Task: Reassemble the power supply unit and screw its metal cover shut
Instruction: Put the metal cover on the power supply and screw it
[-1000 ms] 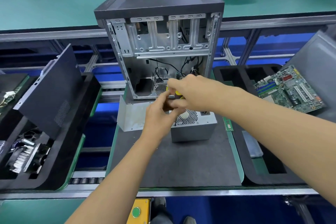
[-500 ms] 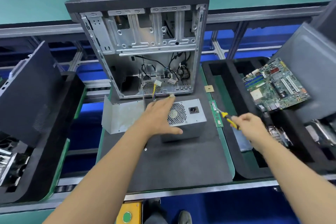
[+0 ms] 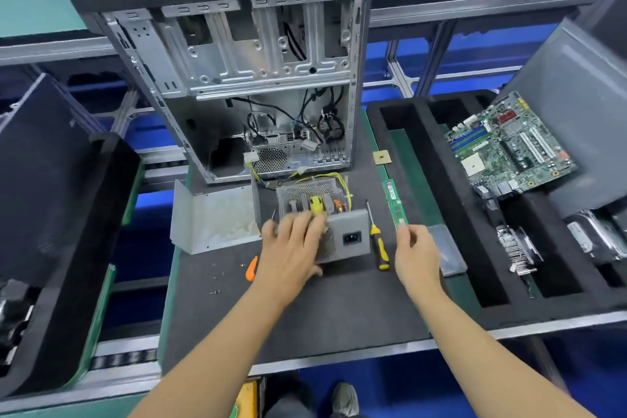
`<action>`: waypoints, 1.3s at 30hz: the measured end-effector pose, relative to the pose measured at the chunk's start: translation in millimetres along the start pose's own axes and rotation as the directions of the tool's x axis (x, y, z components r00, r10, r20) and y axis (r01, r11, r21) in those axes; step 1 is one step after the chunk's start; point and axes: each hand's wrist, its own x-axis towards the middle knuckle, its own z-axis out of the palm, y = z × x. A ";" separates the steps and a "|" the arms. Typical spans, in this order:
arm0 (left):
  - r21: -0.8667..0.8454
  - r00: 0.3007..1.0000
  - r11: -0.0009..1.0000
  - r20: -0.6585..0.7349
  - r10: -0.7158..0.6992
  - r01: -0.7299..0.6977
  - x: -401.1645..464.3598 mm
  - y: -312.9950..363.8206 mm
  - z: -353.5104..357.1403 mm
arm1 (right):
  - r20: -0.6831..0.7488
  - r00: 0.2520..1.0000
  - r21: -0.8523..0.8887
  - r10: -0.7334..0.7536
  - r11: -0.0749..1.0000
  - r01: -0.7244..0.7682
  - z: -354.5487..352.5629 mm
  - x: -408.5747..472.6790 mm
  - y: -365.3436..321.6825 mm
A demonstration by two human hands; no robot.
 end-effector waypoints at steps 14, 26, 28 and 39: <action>-0.357 0.965 0.905 -0.035 -0.259 0.230 -66.8 -12.1 22.0 | 0.175 0.945 0.016 -0.276 0.961 0.278 24.4 11.5 -46.3; -0.641 0.379 0.302 -0.018 -0.925 0.706 -86.4 -98.2 15.5 | 0.529 0.848 -0.404 0.019 0.885 0.231 64.7 92.5 -133.1; -0.712 0.257 0.135 0.066 -0.964 0.690 -81.7 -113.1 13.5 | 0.529 0.847 -0.467 0.057 0.853 0.235 69.5 98.6 -134.0; -0.556 0.305 -0.009 0.468 -0.830 0.831 -23.2 -190.1 9.5 | 0.358 0.826 -0.663 -0.435 0.505 0.553 90.0 49.3 -164.8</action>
